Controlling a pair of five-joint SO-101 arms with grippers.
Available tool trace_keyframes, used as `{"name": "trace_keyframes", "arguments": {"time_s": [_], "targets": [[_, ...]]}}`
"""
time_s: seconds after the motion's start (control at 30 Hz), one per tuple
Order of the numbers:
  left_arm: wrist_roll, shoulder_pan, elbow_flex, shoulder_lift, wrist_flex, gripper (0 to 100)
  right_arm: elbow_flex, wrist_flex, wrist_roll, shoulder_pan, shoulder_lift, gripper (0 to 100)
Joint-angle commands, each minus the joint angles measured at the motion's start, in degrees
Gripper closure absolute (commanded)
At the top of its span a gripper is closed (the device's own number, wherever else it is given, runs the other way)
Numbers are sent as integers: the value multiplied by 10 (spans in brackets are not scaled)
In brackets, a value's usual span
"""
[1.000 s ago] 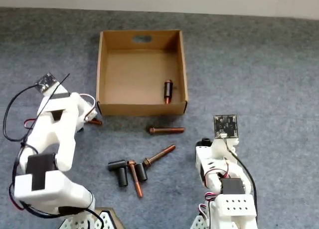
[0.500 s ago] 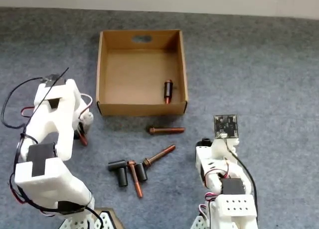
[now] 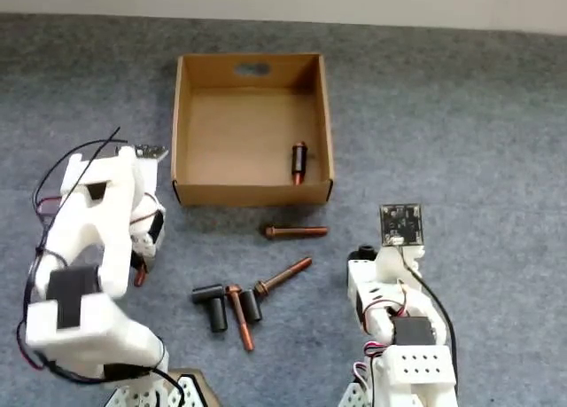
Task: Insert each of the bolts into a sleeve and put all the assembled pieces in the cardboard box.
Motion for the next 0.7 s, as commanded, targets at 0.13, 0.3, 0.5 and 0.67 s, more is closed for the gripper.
{"name": "trace_keyframes", "arguments": {"time_s": [0.13, 0.3, 0.5, 0.67], "targets": [[-8, 80, 193, -279, -158, 989, -13, -9, -1, 5, -7, 992], [-7, 127, 207, -295, -139, 985, -11, -9, -1, 5, -7, 992], [-7, 116, 207, -231, -145, 870, -11, -9, -1, 5, -7, 992], [-7, 116, 207, -217, -186, 842, -11, -9, -1, 5, -7, 992]]}}
